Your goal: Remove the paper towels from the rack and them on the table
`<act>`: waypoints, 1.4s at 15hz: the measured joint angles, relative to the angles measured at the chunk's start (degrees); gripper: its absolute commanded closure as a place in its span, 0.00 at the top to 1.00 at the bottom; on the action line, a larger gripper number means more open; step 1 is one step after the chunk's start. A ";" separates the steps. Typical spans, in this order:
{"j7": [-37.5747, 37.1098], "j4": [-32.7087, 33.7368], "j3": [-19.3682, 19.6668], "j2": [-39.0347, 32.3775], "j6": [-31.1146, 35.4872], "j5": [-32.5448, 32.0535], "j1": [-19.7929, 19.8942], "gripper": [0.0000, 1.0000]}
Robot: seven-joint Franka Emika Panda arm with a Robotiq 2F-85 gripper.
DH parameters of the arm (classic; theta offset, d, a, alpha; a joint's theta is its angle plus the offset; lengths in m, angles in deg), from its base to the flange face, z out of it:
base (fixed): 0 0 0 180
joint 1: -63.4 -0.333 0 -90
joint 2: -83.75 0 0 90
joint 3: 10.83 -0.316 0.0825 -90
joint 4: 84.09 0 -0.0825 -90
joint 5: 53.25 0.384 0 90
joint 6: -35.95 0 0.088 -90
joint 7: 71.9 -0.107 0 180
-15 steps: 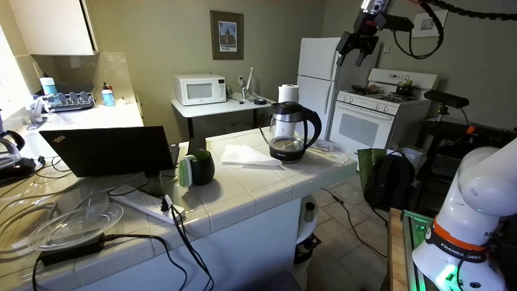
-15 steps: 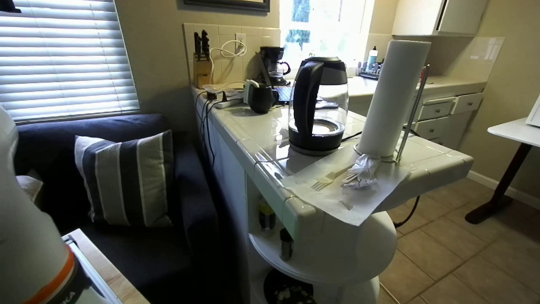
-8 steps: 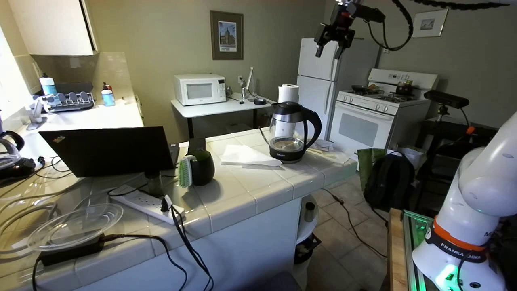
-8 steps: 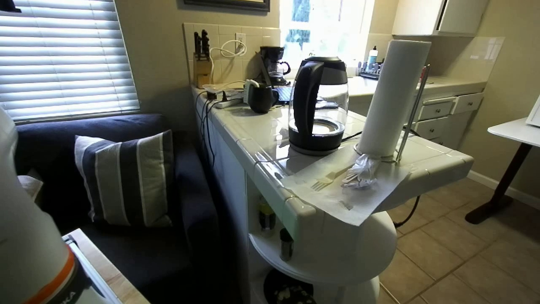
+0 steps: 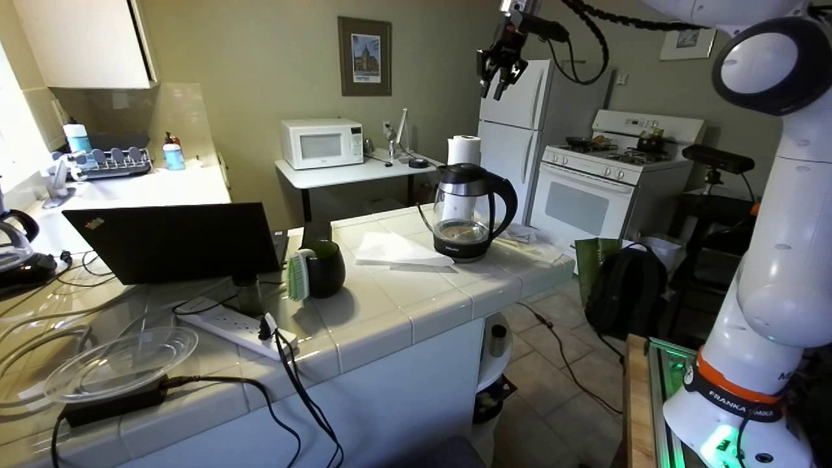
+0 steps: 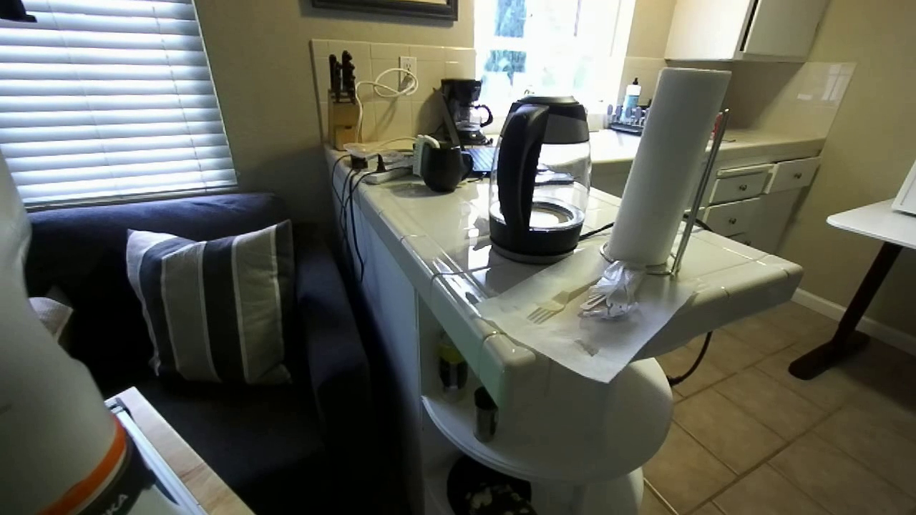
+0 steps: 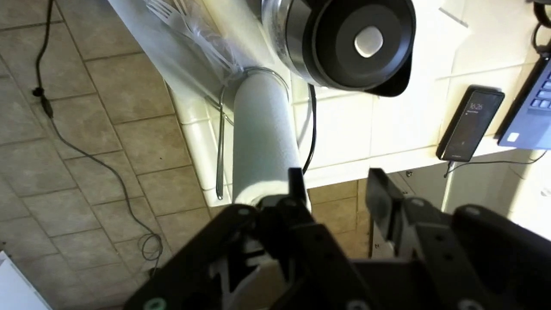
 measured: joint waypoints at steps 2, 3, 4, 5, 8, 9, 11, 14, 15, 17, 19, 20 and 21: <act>0.06 4.85 0.82 -4.58 -0.02 2.94 0.94 0.01; 0.06 6.84 0.94 -6.60 -0.02 4.14 1.52 0.00; 0.06 8.77 0.96 -8.64 -0.04 5.15 2.09 0.00; 0.05 10.60 0.96 -10.71 -0.05 5.78 2.61 0.00; -0.16 15.19 0.91 -16.25 -0.65 6.27 3.80 0.00; -0.38 16.47 0.87 -17.73 -1.07 6.27 4.15 0.00; -0.98 19.08 0.87 -20.45 -1.86 6.27 4.81 0.00; -2.05 22.68 0.76 -23.57 -2.81 6.27 5.65 0.00; -2.37 23.79 0.72 -24.45 -3.21 6.26 5.86 0.00; -2.97 25.55 0.70 -25.92 -3.76 6.24 6.11 0.05; -3.24 26.64 0.74 -27.03 -4.00 6.24 6.11 0.14; -3.45 27.12 0.75 -27.51 -4.07 6.23 6.11 0.17; -3.65 27.54 0.76 -27.91 -4.09 6.22 6.11 0.14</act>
